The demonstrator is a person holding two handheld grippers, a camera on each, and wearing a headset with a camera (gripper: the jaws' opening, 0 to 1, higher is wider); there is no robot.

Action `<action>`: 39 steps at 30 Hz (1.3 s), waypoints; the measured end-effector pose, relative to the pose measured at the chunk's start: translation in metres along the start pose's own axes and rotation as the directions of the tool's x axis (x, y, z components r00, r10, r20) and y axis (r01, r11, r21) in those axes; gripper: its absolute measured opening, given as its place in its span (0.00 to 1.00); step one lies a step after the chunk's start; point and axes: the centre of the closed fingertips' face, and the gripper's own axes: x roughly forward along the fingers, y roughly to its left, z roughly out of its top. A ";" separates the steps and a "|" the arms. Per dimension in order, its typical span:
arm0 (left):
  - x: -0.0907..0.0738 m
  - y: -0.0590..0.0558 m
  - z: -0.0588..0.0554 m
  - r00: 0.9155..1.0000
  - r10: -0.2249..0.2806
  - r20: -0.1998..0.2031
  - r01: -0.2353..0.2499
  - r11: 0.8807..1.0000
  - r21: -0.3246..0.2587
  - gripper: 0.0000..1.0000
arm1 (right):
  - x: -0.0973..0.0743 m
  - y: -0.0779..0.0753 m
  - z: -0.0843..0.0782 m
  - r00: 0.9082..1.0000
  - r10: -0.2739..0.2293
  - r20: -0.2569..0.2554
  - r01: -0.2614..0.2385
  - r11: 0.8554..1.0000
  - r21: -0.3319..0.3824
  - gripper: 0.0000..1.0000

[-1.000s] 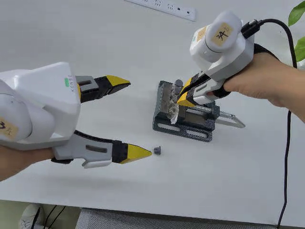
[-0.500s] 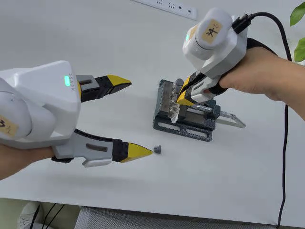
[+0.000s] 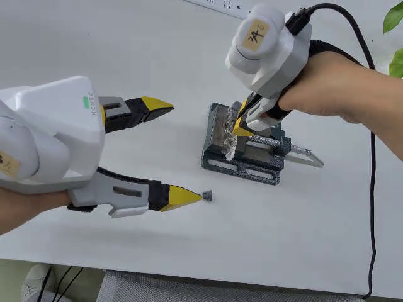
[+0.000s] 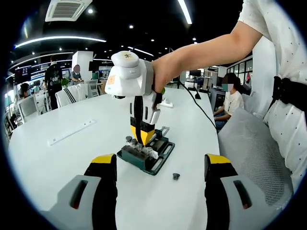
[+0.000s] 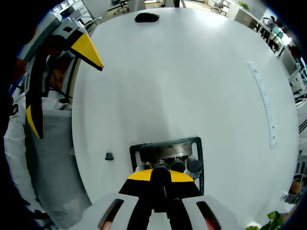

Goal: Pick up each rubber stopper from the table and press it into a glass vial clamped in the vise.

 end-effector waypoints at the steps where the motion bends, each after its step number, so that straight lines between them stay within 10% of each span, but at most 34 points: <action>1: 0.000 0.000 0.000 1.000 -0.001 0.000 0.001 1.000 0.000 0.74 | 0.001 -0.001 0.001 1.000 -0.001 -0.005 0.001 1.000 0.000 0.05; 30: 0.002 -0.005 0.005 1.000 -0.003 0.016 0.003 1.000 -0.003 0.73 | -0.002 0.005 0.000 1.000 0.017 -0.026 -0.017 1.000 0.026 0.05; 39: 0.003 -0.011 0.008 1.000 -0.012 0.012 0.012 1.000 0.002 0.73 | 0.000 0.002 0.001 0.999 0.010 0.049 -0.012 0.999 0.034 0.07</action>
